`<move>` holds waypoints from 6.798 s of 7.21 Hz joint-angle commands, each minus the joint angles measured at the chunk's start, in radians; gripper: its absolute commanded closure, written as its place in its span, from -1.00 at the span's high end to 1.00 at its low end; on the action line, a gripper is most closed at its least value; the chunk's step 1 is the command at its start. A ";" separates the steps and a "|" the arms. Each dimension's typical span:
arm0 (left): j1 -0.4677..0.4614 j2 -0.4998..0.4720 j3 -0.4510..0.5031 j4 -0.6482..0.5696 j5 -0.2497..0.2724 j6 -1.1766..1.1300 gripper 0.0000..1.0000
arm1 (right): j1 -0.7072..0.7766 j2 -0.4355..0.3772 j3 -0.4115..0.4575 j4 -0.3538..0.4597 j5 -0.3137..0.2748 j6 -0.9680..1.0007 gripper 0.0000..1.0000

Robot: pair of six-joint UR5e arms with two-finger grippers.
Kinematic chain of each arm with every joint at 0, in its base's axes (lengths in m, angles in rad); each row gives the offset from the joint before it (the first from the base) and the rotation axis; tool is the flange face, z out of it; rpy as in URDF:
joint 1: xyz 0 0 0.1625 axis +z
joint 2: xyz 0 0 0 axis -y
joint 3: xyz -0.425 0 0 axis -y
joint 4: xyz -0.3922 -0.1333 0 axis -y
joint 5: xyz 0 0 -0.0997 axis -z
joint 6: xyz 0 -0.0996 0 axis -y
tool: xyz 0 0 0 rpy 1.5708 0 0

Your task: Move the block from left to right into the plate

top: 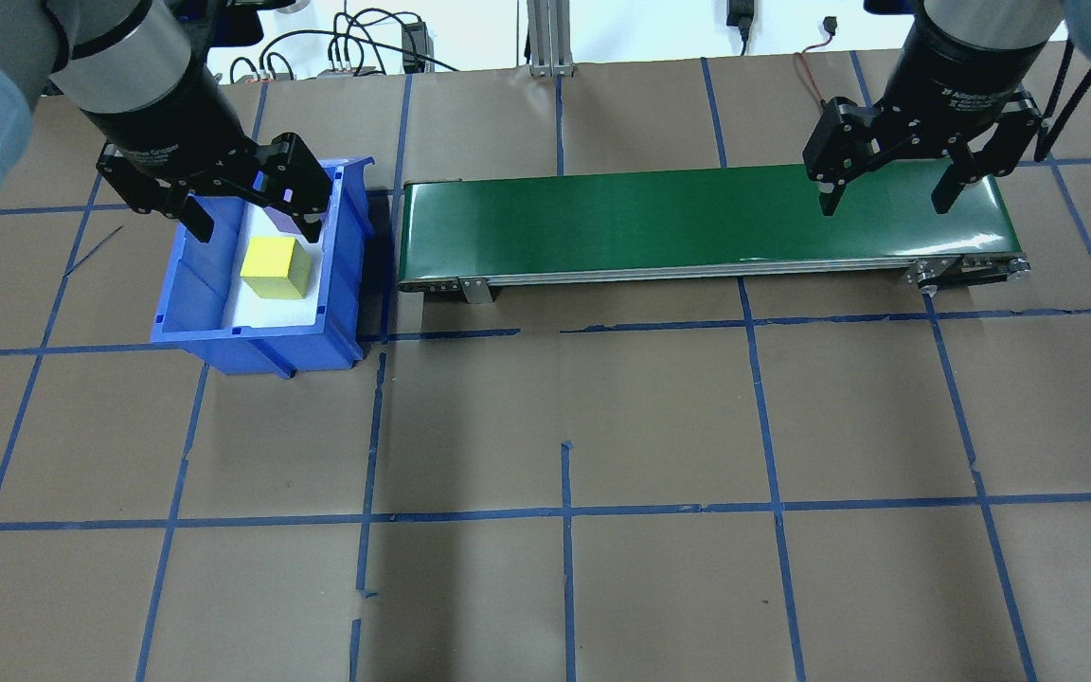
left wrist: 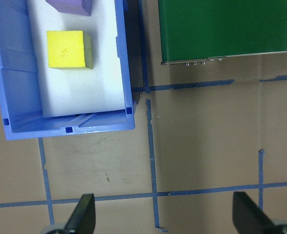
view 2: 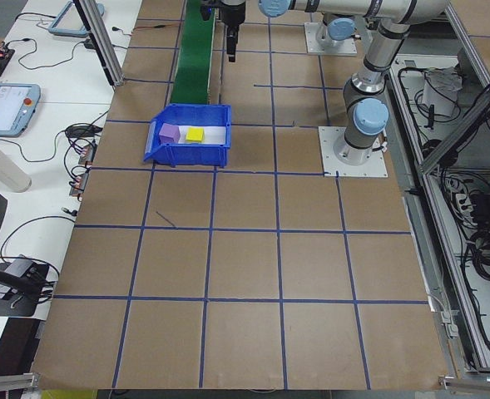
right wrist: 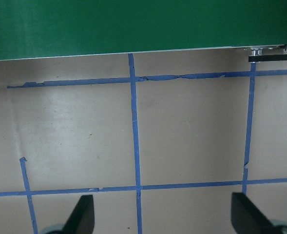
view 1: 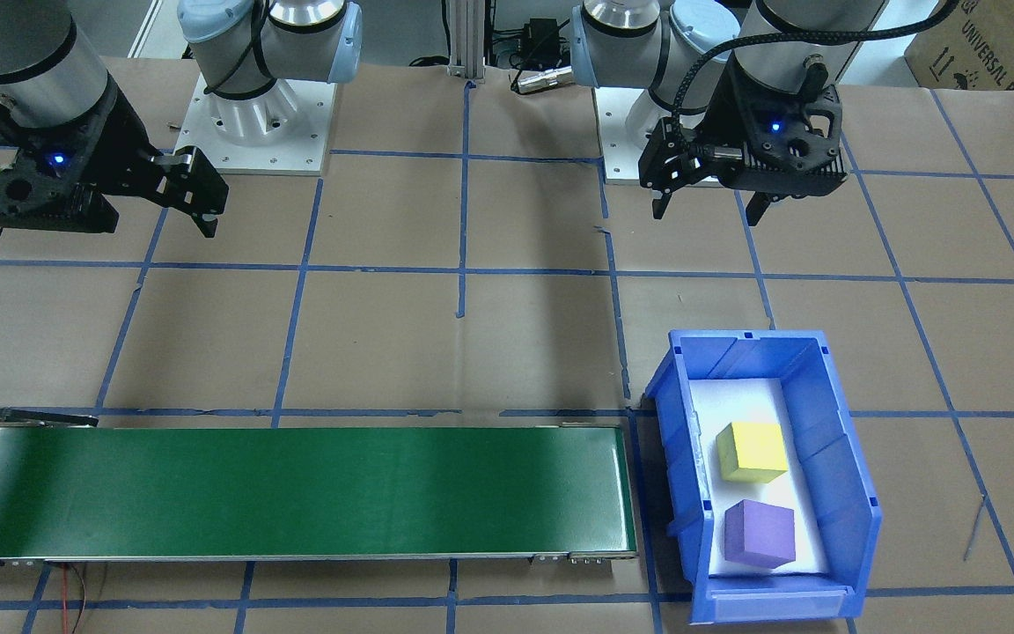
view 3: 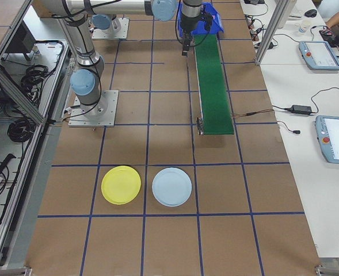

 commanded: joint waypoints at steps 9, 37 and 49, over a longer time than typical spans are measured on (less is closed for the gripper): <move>0.171 -0.233 0.002 0.230 0.014 0.111 1.00 | 0.053 -0.008 0.010 0.005 0.018 0.093 1.00; -0.159 -0.562 0.047 0.670 -0.066 -0.133 0.07 | 0.045 -0.002 0.024 -0.029 0.002 0.012 1.00; 0.197 -0.503 0.087 0.644 -0.137 0.161 0.99 | 0.030 0.163 0.019 -0.321 0.136 0.004 1.00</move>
